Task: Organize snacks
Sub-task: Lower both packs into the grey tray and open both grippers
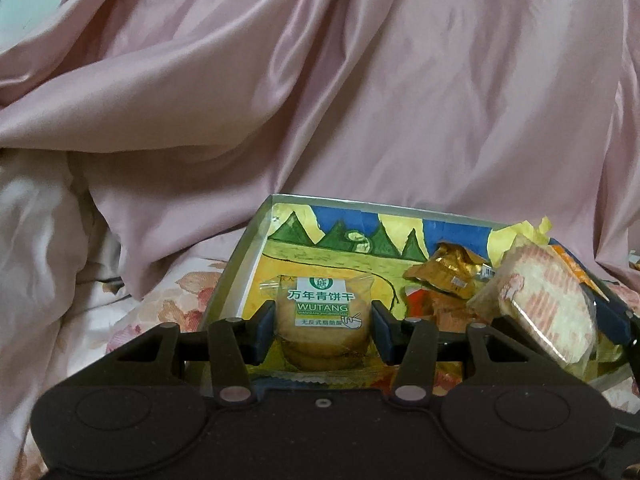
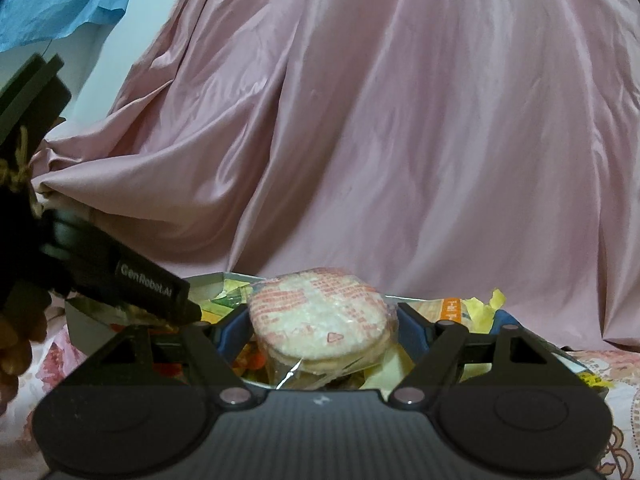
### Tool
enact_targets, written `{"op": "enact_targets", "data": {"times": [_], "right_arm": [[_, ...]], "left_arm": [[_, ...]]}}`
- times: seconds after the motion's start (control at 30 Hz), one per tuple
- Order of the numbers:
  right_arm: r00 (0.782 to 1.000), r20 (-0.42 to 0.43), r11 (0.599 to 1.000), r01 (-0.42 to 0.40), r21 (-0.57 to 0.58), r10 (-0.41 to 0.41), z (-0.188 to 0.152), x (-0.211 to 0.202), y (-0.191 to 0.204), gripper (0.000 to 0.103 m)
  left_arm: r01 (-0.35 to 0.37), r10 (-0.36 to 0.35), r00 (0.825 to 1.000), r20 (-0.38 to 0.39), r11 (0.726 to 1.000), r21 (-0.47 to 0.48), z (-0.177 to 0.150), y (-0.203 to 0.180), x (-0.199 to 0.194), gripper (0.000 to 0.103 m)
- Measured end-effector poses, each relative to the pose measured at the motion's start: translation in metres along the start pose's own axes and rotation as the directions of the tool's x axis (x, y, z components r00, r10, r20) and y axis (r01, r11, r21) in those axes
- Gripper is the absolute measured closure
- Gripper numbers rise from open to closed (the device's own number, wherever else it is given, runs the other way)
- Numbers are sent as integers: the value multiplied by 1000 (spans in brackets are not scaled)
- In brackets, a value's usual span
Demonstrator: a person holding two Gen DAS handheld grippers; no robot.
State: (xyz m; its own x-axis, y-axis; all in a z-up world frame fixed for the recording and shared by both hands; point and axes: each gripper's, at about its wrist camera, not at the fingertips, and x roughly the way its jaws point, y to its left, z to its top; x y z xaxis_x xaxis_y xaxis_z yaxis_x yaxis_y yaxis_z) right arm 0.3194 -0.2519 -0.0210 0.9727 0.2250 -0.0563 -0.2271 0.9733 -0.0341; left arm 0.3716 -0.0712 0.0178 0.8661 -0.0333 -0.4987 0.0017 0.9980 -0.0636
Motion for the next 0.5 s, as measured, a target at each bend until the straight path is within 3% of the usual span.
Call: {"op": "enact_targets", "data": {"times": [0.2,0.37,0.5], "right_arm": [[1000,3,1000,2,3,-2,0,1,-1,20],[1000,9,1000,3,-5,-3,1,1,0,11],[1000,12,1000,12,5,-12,4,-2,-2,4]], "left_arm": [[6,-6,1000,15,1000,-1,-2,-2,2,50],[-15,15,999,39,1000,-15,0,-1,-5,24],[-35,38,996,81,999,-40,5,1,-18,10]]}}
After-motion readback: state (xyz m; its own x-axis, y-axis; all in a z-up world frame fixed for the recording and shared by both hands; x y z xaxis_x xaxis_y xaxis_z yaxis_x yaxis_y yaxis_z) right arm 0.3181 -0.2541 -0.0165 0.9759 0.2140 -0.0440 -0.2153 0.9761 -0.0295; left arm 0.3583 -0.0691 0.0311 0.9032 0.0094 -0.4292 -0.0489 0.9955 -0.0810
